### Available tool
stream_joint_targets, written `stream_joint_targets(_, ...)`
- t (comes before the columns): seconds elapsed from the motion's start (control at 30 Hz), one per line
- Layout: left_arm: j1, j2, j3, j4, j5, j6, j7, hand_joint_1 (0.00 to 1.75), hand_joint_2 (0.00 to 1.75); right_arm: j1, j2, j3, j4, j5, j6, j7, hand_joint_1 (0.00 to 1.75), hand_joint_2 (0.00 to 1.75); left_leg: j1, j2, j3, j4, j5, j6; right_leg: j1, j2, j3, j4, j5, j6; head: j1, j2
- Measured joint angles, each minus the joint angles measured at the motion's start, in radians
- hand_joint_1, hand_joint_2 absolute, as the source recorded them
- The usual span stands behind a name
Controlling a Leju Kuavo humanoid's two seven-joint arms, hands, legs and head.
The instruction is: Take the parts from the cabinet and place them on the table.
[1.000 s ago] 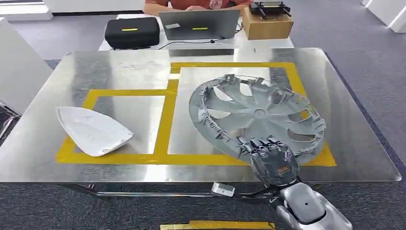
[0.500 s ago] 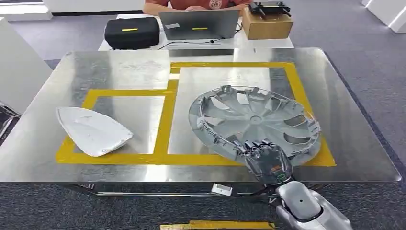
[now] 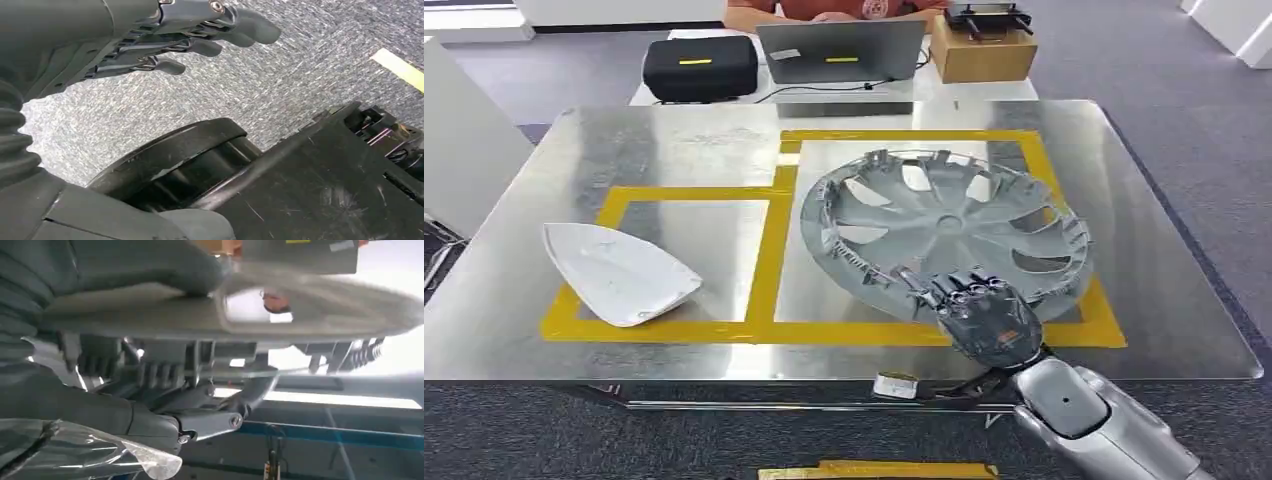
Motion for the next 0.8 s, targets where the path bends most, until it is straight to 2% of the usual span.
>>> stream_joint_targets(0.03, 0.0, 0.0, 0.0, 0.0, 0.0, 0.0, 0.002, 0.0, 0.0, -0.002, -0.003, 0.001, -0.002, 0.0, 0.0, 0.0, 0.0, 0.0, 0.0, 0.0, -0.001, 0.0, 0.0, 0.0, 0.0, 0.0, 0.0, 0.0, 0.0, 0.0, 0.0, 0.0)
stream_joint_targets(0.13, 0.006, 0.0, 0.0, 0.0, -0.002, 0.0, 0.006, 0.0, 0.0, -0.001, -0.011, 0.005, -0.018, 0.0, -0.002, -0.006, 0.0, 0.0, 0.0, 0.0, -0.001, 0.0, 0.0, 0.001, 0.0, 0.001, -0.001, 0.0, 0.0, 0.0, 0.0, 0.0)
stream_joint_targets(0.57, 0.025, 0.002, 0.0, 0.0, -0.002, 0.0, 0.01, 0.0, 0.0, 0.045, -0.005, -0.084, -0.104, 0.0, -0.002, -0.123, 0.0, 0.0, 0.0, 0.0, 0.0, 0.001, 0.0, 0.001, 0.0, 0.001, 0.0, 0.0, 0.0, 0.0, 0.0, 0.0)
stream_joint_targets(0.73, 0.026, 0.002, 0.0, 0.0, -0.002, 0.0, 0.01, 0.0, 0.0, 0.056, 0.002, -0.109, -0.118, 0.0, -0.002, -0.139, 0.0, 0.0, 0.0, 0.001, -0.001, 0.001, -0.001, 0.001, 0.0, 0.002, 0.0, 0.0, 0.0, 0.0, 0.0, 0.0)
stream_joint_targets(0.8, 0.027, 0.002, 0.0, 0.0, -0.002, 0.0, 0.01, 0.0, 0.0, 0.071, 0.016, -0.129, -0.133, 0.0, -0.002, -0.183, 0.0, 0.0, 0.0, 0.001, 0.0, 0.001, -0.001, 0.001, 0.0, 0.001, 0.0, 0.0, 0.0, 0.0, 0.0, 0.0)
